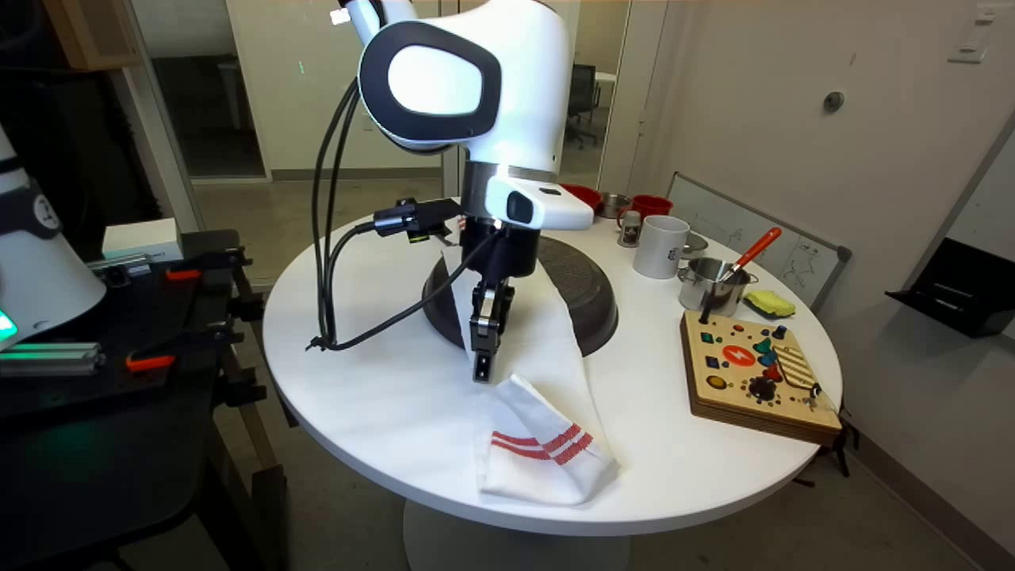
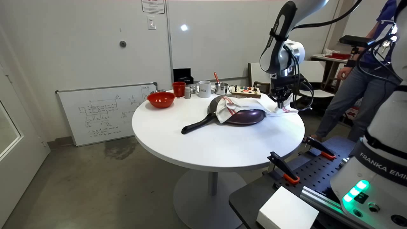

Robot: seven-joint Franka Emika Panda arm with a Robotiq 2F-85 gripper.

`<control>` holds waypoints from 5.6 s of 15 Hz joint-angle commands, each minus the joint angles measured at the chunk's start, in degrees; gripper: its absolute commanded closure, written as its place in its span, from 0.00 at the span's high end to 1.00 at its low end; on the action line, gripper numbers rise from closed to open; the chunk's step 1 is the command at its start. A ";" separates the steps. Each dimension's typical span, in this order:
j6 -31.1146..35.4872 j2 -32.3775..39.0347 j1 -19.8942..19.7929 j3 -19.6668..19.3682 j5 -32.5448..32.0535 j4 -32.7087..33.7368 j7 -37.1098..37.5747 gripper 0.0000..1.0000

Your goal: Move the tea towel to the right

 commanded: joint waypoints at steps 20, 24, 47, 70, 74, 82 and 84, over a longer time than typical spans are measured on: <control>-14.27 11.86 -4.55 5.11 2.84 20.27 -4.56 0.00; -15.43 13.69 -4.87 3.56 2.37 22.42 -4.16 0.00; -14.58 11.92 -6.44 4.64 1.12 19.31 -6.67 0.00; -23.19 9.37 -7.21 4.69 0.67 19.81 -9.45 0.00; -19.57 8.40 -8.42 6.94 2.89 17.51 -11.15 0.00; -21.83 8.10 -10.20 9.50 6.06 15.29 -16.30 0.00; -21.43 7.93 -9.48 8.63 4.77 14.41 -15.76 0.00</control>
